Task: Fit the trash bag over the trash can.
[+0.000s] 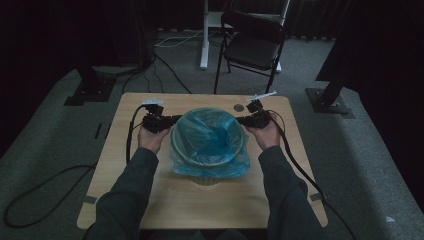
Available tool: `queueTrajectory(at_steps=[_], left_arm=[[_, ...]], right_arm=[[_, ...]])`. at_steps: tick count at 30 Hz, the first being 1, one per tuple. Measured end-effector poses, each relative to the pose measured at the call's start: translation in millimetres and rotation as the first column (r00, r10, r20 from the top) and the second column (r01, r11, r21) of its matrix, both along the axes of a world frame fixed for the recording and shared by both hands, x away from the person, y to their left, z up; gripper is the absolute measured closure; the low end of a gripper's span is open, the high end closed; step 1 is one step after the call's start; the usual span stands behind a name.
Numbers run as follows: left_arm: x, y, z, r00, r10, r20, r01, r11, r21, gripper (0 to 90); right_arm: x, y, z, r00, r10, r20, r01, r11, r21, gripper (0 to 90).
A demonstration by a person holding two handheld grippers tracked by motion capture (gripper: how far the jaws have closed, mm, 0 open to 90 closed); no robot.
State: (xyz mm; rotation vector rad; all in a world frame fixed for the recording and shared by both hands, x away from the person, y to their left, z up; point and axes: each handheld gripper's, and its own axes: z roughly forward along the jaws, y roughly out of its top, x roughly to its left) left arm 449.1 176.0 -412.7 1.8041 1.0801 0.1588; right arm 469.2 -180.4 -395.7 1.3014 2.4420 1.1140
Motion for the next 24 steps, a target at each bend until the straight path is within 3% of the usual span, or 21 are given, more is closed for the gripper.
queueTrajectory(at_steps=[6, 9, 24], left_arm=[[-3.0, 8.5, -9.2, 0.9998, 0.008, -0.019, -0.009, 0.9996, -0.029, 88.6], [-6.8, 12.6, -11.1, 0.9999, -0.005, -0.014, 0.004, 0.9987, -0.051, 87.2], [-24.8, 10.5, -18.0, 0.9972, -0.074, 0.008, 0.075, 0.9957, -0.055, 86.4]], right_arm=[[-9.5, -8.5, -2.7, 0.9994, 0.031, 0.016, -0.032, 0.998, 0.048, 89.9], [-16.6, -12.8, -2.5, 0.9988, 0.043, 0.021, -0.044, 0.998, 0.052, 89.7], [-46.8, -14.7, -5.9, 0.9891, 0.144, 0.03, -0.146, 0.988, 0.047, 88.8]])
